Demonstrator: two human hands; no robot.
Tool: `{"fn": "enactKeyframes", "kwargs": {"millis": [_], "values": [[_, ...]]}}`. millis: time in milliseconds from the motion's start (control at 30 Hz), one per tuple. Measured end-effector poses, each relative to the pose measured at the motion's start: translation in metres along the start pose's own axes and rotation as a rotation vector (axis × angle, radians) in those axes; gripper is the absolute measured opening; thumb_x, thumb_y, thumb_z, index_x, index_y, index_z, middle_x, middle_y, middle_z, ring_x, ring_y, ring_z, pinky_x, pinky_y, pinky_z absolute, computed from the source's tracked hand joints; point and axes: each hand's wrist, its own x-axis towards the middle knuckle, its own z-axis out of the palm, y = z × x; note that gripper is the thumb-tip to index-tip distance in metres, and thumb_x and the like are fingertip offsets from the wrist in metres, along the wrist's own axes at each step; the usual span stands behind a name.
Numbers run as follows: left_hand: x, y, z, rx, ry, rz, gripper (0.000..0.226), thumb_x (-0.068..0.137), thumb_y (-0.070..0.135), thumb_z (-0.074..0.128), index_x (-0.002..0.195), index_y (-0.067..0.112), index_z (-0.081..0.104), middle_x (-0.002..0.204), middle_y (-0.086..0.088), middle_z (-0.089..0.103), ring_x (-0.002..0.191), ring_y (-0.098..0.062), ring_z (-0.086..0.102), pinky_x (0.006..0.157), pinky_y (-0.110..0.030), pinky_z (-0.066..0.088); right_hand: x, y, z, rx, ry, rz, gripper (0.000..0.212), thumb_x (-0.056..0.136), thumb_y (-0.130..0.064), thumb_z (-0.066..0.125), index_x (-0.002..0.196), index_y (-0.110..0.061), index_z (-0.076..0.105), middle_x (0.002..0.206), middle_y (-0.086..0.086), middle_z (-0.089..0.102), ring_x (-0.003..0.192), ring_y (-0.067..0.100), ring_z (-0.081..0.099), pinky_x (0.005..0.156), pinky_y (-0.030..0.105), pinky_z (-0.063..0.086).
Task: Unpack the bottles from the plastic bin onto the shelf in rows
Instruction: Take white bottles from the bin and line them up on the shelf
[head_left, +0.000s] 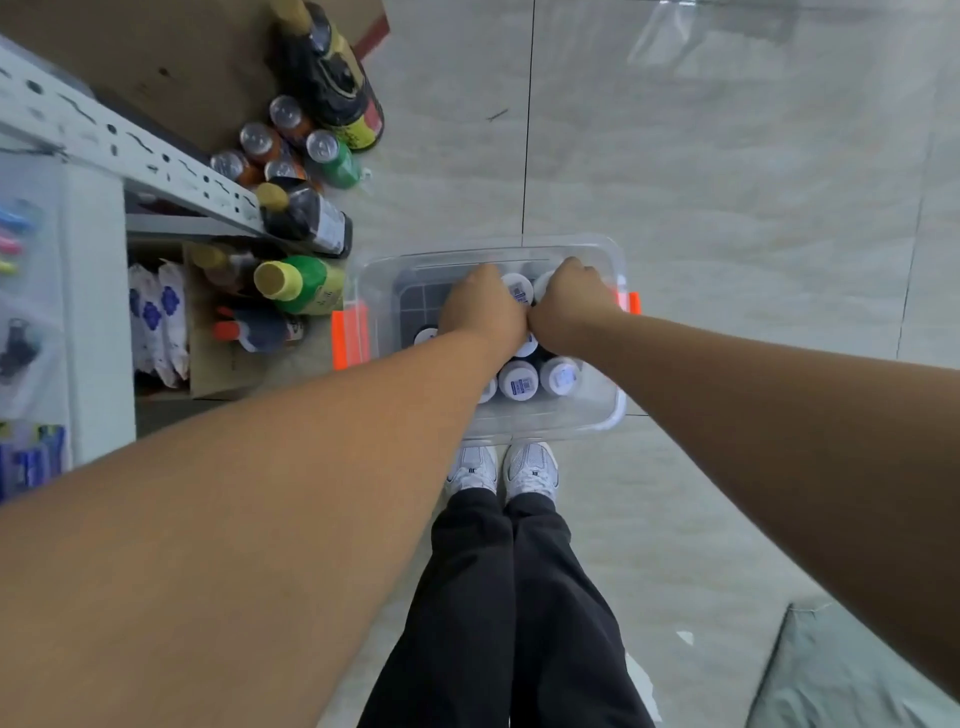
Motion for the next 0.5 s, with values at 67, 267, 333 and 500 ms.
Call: {"fn": "enactKeyframes", "kwargs": {"millis": [67,267,333,500], "values": [[0.008,-0.005,0.008,-0.036,0.046,-0.03,0.031,0.086,0.021,0.064,0.115,0.013,0.061,0.116,-0.007,0.068,0.103,-0.029,0.062,0.073,-0.034,0.044,0.005,0.0,0.012,-0.003,0.05,-0.013,0.053,0.086,-0.017,0.061,0.132,-0.002,0.04,0.135,0.018,0.046,0.119,0.035,0.052,0.088,0.035,0.039],[0.016,-0.018,0.02,-0.081,0.048,0.018,0.028,0.082,0.025,0.067,0.107,0.015,0.061,0.107,-0.004,0.068,0.096,-0.027,0.062,0.073,-0.033,0.044,0.013,0.008,0.026,-0.045,0.184,-0.116,0.042,0.083,-0.009,0.06,0.122,0.0,0.048,0.128,0.019,0.048,0.116,0.036,0.05,0.085,0.031,0.031],[0.018,-0.021,0.019,-0.099,0.053,0.033,0.024,0.082,0.028,0.068,0.102,0.016,0.062,0.1,-0.002,0.069,0.091,-0.026,0.062,0.071,-0.033,0.046,0.016,0.01,0.028,-0.044,0.198,-0.147,0.041,0.081,-0.005,0.059,0.121,-0.001,0.049,0.127,0.019,0.048,0.115,0.036,0.05,0.082,0.03,0.028],[0.009,-0.03,0.013,-0.091,0.093,0.106,0.021,0.083,0.033,0.068,0.096,0.017,0.066,0.094,0.0,0.07,0.089,-0.025,0.064,0.075,-0.036,0.053,0.021,0.016,0.03,0.108,0.232,-0.107,0.035,0.086,-0.006,0.053,0.121,-0.008,0.055,0.118,0.011,0.063,0.097,0.027,0.059,0.074,0.032,0.041]]}}
